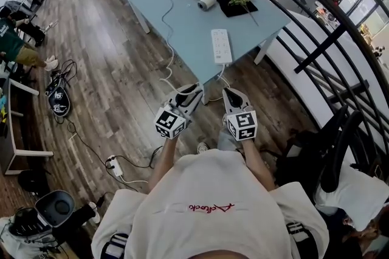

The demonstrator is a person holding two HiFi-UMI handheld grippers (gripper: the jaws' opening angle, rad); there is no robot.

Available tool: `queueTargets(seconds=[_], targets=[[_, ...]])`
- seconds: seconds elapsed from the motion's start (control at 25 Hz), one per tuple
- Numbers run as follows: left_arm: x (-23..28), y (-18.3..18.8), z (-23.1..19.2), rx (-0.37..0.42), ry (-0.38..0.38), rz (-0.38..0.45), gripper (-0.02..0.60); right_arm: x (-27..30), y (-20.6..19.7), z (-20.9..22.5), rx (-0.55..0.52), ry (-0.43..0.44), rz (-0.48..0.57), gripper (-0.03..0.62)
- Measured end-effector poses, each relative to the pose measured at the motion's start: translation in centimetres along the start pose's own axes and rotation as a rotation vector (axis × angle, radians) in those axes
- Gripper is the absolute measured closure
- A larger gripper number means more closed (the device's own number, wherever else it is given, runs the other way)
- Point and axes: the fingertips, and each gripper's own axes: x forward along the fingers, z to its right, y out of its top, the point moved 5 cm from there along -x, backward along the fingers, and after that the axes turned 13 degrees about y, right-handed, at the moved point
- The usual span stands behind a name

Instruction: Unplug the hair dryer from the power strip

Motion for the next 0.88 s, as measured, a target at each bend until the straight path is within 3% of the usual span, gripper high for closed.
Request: queueTargets(seconds=[0.88], targets=[[-1.2,-0.7,1.9,0.003,-0.02,-0.004,0.474,-2.6,-1.2,-1.3,-0.008,-0.026,-0.01,0.577]])
